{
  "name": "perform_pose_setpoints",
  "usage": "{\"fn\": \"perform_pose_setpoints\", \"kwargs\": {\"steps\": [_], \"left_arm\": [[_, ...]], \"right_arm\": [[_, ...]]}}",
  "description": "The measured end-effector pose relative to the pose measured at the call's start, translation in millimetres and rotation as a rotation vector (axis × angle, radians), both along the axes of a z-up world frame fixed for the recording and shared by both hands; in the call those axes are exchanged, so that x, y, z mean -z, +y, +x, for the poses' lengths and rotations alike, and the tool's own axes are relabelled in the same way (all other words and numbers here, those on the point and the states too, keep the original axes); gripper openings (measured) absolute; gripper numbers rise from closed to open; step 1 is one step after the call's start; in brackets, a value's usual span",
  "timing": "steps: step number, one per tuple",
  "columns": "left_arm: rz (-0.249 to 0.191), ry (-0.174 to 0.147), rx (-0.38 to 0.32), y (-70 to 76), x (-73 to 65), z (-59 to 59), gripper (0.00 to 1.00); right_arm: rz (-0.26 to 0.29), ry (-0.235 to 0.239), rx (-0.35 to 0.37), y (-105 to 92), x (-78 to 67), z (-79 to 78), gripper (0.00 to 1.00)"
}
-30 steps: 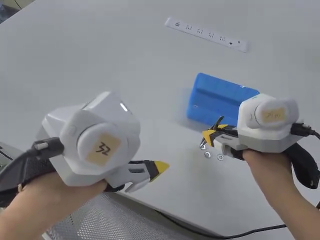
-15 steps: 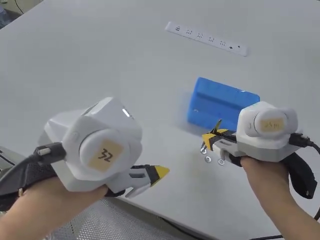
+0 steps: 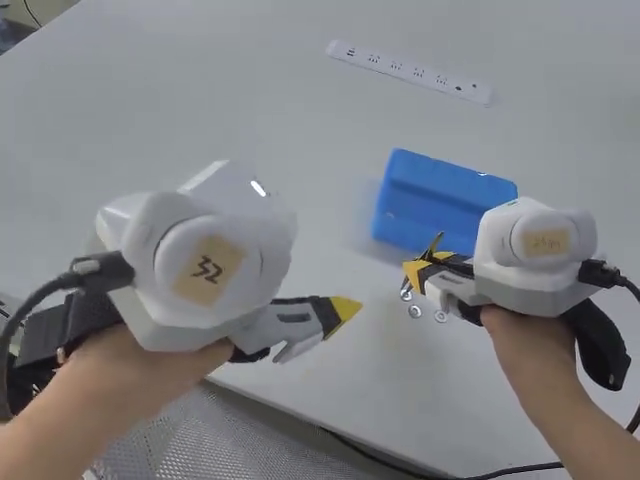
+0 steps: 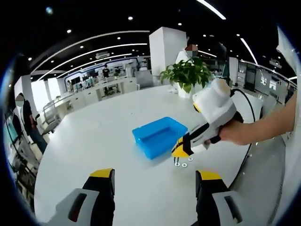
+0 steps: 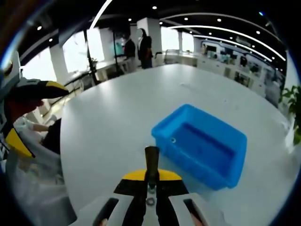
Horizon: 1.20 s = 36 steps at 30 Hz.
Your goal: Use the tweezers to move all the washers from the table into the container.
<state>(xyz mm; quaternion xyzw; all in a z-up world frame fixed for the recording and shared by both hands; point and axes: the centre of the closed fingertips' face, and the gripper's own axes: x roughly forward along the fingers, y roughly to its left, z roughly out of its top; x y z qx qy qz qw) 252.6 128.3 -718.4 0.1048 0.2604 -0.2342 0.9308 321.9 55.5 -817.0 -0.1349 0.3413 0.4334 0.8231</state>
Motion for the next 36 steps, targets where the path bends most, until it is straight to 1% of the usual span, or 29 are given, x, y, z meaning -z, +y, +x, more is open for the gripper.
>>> {"fn": "perform_pose_setpoints", "kwargs": {"steps": [1,2,3,4,5,7,8,9,10,11,12,16,18,19,20,21,22,23,25,27,28,31,34,36], "left_arm": [[0.001,-0.018,0.012,-4.2,-4.8,6.7,0.64],[-0.006,-0.031,0.022,-7.7,-7.4,10.8,0.61],[-0.029,-0.037,0.035,-13.9,-9.5,16.4,0.58],[-0.054,-0.035,0.048,-19.7,-9.9,19.5,0.55],[-0.082,-0.026,0.061,-26.5,-8.6,23.3,0.53],[-0.096,-0.018,0.077,-33.5,-6.4,27.7,0.47],[-0.101,-0.035,0.08,-37.4,-6.8,31.4,0.42],[-0.108,-0.038,0.087,-41.0,-6.4,33.4,0.36],[-0.129,-0.033,0.103,-47.9,-5.2,35.1,0.33],[-0.141,-0.021,0.111,-51.7,-3.3,36.1,0.31],[-0.15,-0.002,0.127,-57.3,0.4,37.4,0.29],[-0.149,0.002,0.139,-67.6,7.1,46.3,0.21],[-0.158,0.002,0.15,-74.1,9.2,52.2,0.16],[-0.159,0.003,0.148,-75.8,10.6,55.1,0.15],[-0.154,0.002,0.147,-77.1,12.0,57.7,0.15],[-0.124,-0.004,0.165,-78.1,13.8,60.3,0.15],[-0.114,-0.002,0.172,-78.8,15.1,62.0,0.15],[-0.116,0.004,0.176,-80.2,17.3,64.5,0.13],[-0.109,0.019,0.197,-83.2,22.1,66.1,0.1],[-0.093,0.022,0.219,-85.5,24.4,66.0,0.08],[-0.089,0.023,0.228,-86.9,25.2,66.3,0.07],[-0.085,0.028,0.254,-90.4,26.2,65.1,0.07],[-0.086,0.029,0.269,-94.1,25.6,63.4,0.08],[-0.092,0.029,0.264,-95.4,25.2,64.5,0.08]], "right_arm": [[0.0,-0.004,0.001,0.1,-0.3,-0.9,0.02],[0.0,-0.006,0.001,0.2,-0.6,-1.4,0.02],[0.002,-0.007,0.003,-0.4,0.0,-0.3,0.02],[0.002,-0.007,0.004,-0.7,0.3,0.2,0.02],[0.003,-0.009,0.005,-1.0,0.8,1.1,0.02],[0.004,-0.011,0.006,-1.3,1.1,1.7,0.02],[0.005,-0.013,0.006,-1.2,0.8,1.1,0.02],[0.006,-0.014,0.006,-1.2,0.7,0.9,0.02],[0.007,-0.015,0.005,-1.3,0.6,0.7,0.02],[0.008,-0.015,0.006,-1.4,0.5,0.6,0.02],[0.011,-0.015,0.007,-1.5,0.4,0.5,0.02],[0.014,-0.022,0.006,-1.4,0.6,0.1,0.02],[0.011,-0.029,0.0,-1.2,1.0,0.2,0.02],[0.007,-0.034,-0.003,-1.0,0.9,-0.4,0.02],[0.007,-0.037,-0.005,-0.6,0.7,-0.9,0.02],[0.006,-0.041,-0.008,-0.3,0.6,-1.4,0.02],[0.005,-0.042,-0.009,-0.3,0.5,-1.5,0.02],[0.005,-0.043,-0.007,-0.6,0.8,-1.2,0.02],[0.008,-0.044,-0.004,-0.7,1.2,-0.8,0.02],[0.008,-0.047,0.0,-1.1,1.2,-0.5,0.02],[0.016,-0.041,0.008,-1.4,1.0,0.3,0.02],[0.034,-0.024,0.019,-2.7,1.5,2.0,0.02],[0.027,-0.032,0.011,-1.6,1.8,1.7,0.02],[0.022,-0.037,0.007,-0.7,1.2,0.9,0.02]]}}
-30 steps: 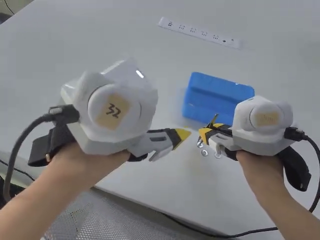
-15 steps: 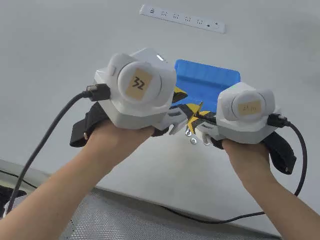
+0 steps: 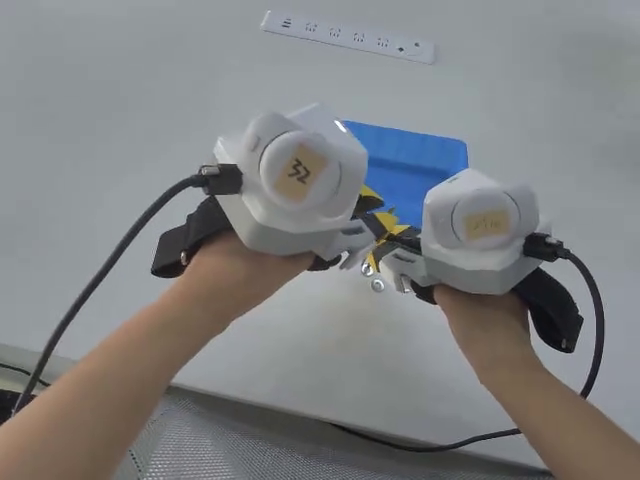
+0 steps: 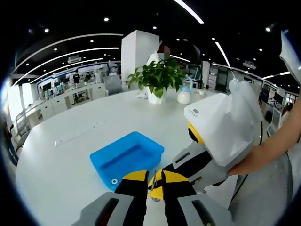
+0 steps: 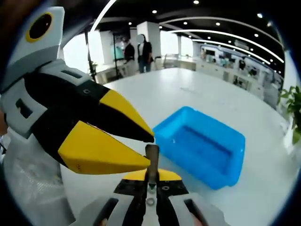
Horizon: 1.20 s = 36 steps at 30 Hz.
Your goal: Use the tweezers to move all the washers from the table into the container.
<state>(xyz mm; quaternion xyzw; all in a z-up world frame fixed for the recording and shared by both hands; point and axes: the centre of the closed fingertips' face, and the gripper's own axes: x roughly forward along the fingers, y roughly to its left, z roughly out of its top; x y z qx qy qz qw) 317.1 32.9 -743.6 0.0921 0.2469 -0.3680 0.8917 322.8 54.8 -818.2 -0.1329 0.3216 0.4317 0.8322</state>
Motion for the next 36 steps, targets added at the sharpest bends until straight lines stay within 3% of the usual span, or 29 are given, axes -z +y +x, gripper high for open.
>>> {"fn": "perform_pose_setpoints", "kwargs": {"steps": [3,7,10,12,14,16,22,26,29,36], "left_arm": [[0.007,0.004,-0.012,0.6,2.0,3.4,0.01],[0.005,0.017,-0.014,0.9,2.4,3.1,0.0],[0.035,0.0,0.007,1.7,2.4,3.6,0.0],[0.041,0.001,0.048,-0.3,2.7,1.6,0.0],[0.036,0.023,0.096,-2.4,2.6,-2.1,0.0],[0.08,-0.008,0.16,-2.7,2.8,-4.1,0.0],[0.135,-0.03,0.297,-6.5,3.3,-11.7,0.0],[0.163,-0.033,0.34,-7.1,3.4,-13.5,0.0],[0.196,-0.04,0.418,-8.4,4.2,-17.9,0.0],[0.2,-0.029,0.459,-6.9,4.0,-19.3,0.0]], "right_arm": [[-0.004,-0.006,-0.004,0.1,0.1,0.1,0.02],[-0.005,-0.003,-0.007,0.0,0.3,2.6,0.02],[-0.004,-0.002,-0.017,-0.3,0.3,3.0,0.02],[-0.019,-0.008,-0.04,-1.1,1.5,2.1,0.02],[-0.032,-0.007,-0.083,-1.6,3.2,-0.5,0.03],[-0.03,-0.005,-0.115,-1.5,4.1,-0.9,0.04],[-0.085,-0.039,-0.229,-1.1,5.2,-4.8,0.05],[-0.108,-0.058,-0.273,-0.5,5.1,-7.1,0.06],[-0.125,-0.073,-0.318,-0.3,5.1,-9.7,0.06],[-0.153,-0.118,-0.383,1.6,2.6,-15.3,0.04]]}}
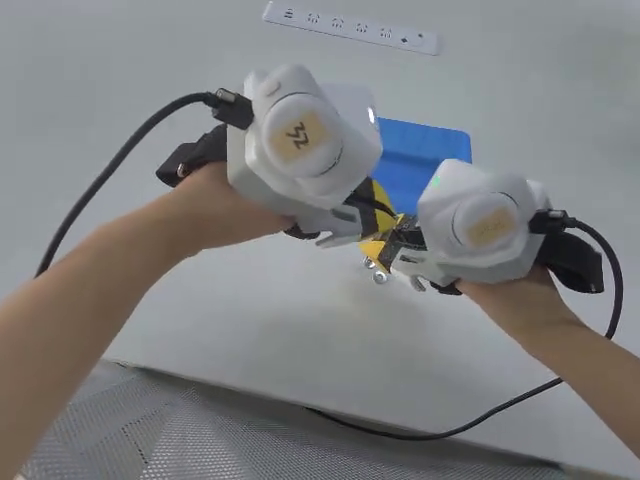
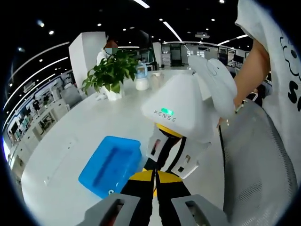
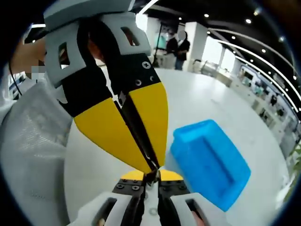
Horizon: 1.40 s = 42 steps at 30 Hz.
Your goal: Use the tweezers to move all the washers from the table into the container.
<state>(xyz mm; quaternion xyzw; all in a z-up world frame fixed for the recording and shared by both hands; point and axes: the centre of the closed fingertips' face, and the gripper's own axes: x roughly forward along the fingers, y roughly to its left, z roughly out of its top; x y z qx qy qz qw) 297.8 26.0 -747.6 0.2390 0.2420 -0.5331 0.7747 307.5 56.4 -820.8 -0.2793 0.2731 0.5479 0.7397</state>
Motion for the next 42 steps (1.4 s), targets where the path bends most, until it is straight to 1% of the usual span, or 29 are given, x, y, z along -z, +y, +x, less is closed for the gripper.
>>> {"fn": "perform_pose_setpoints", "kwargs": {"steps": [3,4,5,6,7,8,9,10,11,12,13,14,16,17,18,19,24,25,28,29,30,31,33,35,36,38,40,42], "left_arm": [[0.013,-0.007,-0.02,0.7,0.9,0.9,0.0],[0.018,-0.013,-0.039,1.3,2.4,2.0,0.0],[0.017,-0.016,-0.054,1.8,2.8,2.8,0.0],[0.005,-0.028,-0.08,2.0,2.1,4.3,0.0],[-0.002,-0.031,-0.086,1.9,1.9,3.8,0.0],[-0.022,-0.036,-0.111,1.5,0.2,5.3,0.0],[-0.062,-0.019,-0.17,1.9,-2.3,6.8,0.01],[-0.08,-0.004,-0.17,2.6,-3.8,3.0,0.02],[-0.099,-0.001,-0.193,4.3,-5.4,3.0,0.04],[-0.122,-0.01,-0.22,6.4,-8.4,5.2,0.06],[-0.138,-0.004,-0.233,8.4,-9.6,4.3,0.09],[-0.151,0.012,-0.259,12.4,-9.9,2.3,0.12],[-0.178,0.004,-0.297,18.2,-12.9,1.8,0.18],[-0.201,0.008,-0.318,21.9,-15.3,1.0,0.2],[-0.208,0.02,-0.338,24.9,-15.4,-0.9,0.23],[-0.215,0.014,-0.349,29.1,-17.1,-2.4,0.27],[-0.23,-0.02,-0.442,46.0,-24.1,-6.3,0.45],[-0.238,-0.026,-0.466,50.2,-26.1,-7.4,0.51],[-0.249,-0.033,-0.517,59.5,-29.4,-10.9,0.61],[-0.25,-0.021,-0.531,61.7,-29.2,-12.4,0.63],[-0.253,0.004,-0.558,64.6,-28.2,-15.7,0.65],[-0.258,0.006,-0.57,66.2,-28.9,-16.9,0.68],[-0.259,-0.004,-0.59,70.0,-30.4,-19.3,0.71],[-0.245,-0.016,-0.622,75.4,-31.2,-23.7,0.73],[-0.246,-0.02,-0.64,77.8,-32.3,-26.1,0.74],[-0.252,-0.02,-0.643,78.7,-34.3,-30.2,0.76],[-0.259,-0.032,-0.662,80.8,-37.7,-33.4,0.78],[-0.267,-0.046,-0.688,83.5,-41.5,-35.5,0.83]], "right_arm": [[-0.004,0.006,0.012,0.8,-0.4,0.9,0.04],[-0.001,0.01,0.017,1.2,-0.5,1.3,0.04],[0.004,0.019,0.026,1.6,-0.8,1.5,0.03],[0.005,0.021,0.032,1.7,-1.0,1.8,0.03],[0.005,0.025,0.037,1.6,-0.9,1.9,0.03],[0.006,0.027,0.04,1.6,-0.9,2.0,0.03],[0.004,0.028,0.044,1.3,-0.7,1.8,0.03],[0.003,0.027,0.045,1.3,-0.8,1.5,0.03],[0.001,0.025,0.045,1.3,-0.8,0.8,0.03],[0.0,0.023,0.045,1.4,-0.8,0.3,0.03],[-0.002,0.02,0.044,1.6,-0.7,-0.1,0.03],[-0.004,0.02,0.044,1.7,-0.8,-0.2,0.03],[-0.002,0.028,0.046,2.2,-0.9,-0.4,0.03],[0.0,0.029,0.046,2.6,-1.6,-0.5,0.03],[0.001,0.03,0.047,3.1,-2.5,-0.4,0.03],[0.003,0.03,0.049,3.4,-3.3,-0.2,0.03],[0.026,0.044,0.073,5.1,-12.5,3.6,0.03],[0.03,0.047,0.079,4.8,-14.2,4.8,0.03],[0.049,0.067,0.102,3.8,-22.2,8.3,0.03],[0.052,0.069,0.107,3.1,-23.7,9.6,0.03],[0.054,0.071,0.114,2.4,-26.5,10.6,0.03],[0.056,0.071,0.118,2.3,-28.8,10.3,0.03],[0.063,0.067,0.126,1.4,-34.1,11.5,0.03],[0.067,0.068,0.132,1.3,-39.3,10.9,0.03],[0.069,0.063,0.133,1.2,-41.5,11.1,0.03],[0.072,0.052,0.137,1.3,-46.7,11.4,0.03],[0.087,0.049,0.147,1.7,-55.0,13.2,0.03],[0.105,0.045,0.159,2.1,-62.5,16.7,0.03]]}}
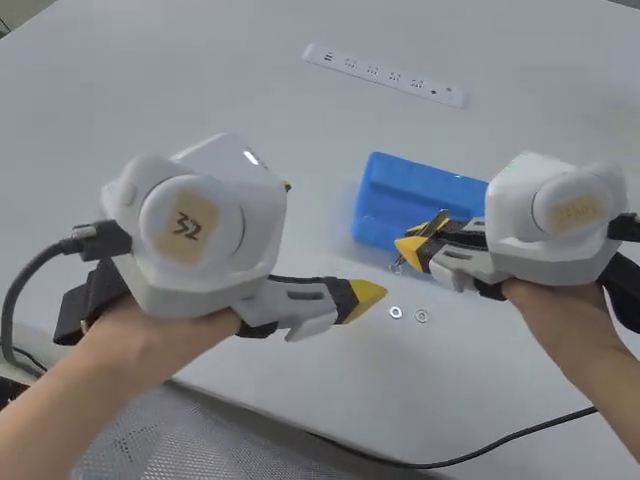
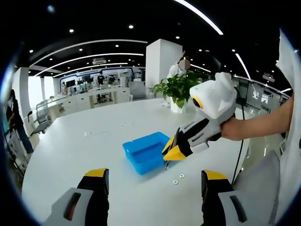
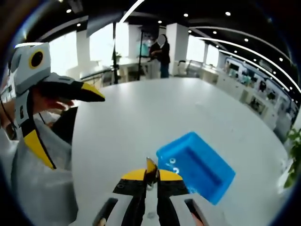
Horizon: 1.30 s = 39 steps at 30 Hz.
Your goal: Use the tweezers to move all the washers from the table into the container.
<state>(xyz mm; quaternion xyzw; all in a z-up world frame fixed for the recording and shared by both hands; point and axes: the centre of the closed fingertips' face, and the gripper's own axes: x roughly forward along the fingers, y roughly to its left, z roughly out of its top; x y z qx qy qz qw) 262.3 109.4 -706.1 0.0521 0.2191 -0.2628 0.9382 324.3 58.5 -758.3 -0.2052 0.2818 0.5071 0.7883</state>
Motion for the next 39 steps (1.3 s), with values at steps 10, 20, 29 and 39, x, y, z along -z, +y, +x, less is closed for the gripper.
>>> {"fn": "perform_pose_setpoints", "kwargs": {"steps": [10,20,29,39], "left_arm": [[-0.066,0.0,-0.125,16.2,-5.2,-6.7,0.99],[-0.011,-0.016,-0.2,33.7,-3.4,-9.3,0.99],[0.011,-0.01,-0.235,38.7,0.2,-9.4,0.99],[0.041,0.0,-0.242,44.1,3.5,-10.1,0.96]], "right_arm": [[0.064,-0.042,0.083,-0.6,-22.4,29.8,0.03],[0.051,-0.073,0.139,-8.4,-13.1,60.3,0.04],[0.048,-0.029,0.179,-7.6,8.2,73.8,0.04],[0.03,0.018,0.213,-5.9,37.1,84.0,0.04]]}}
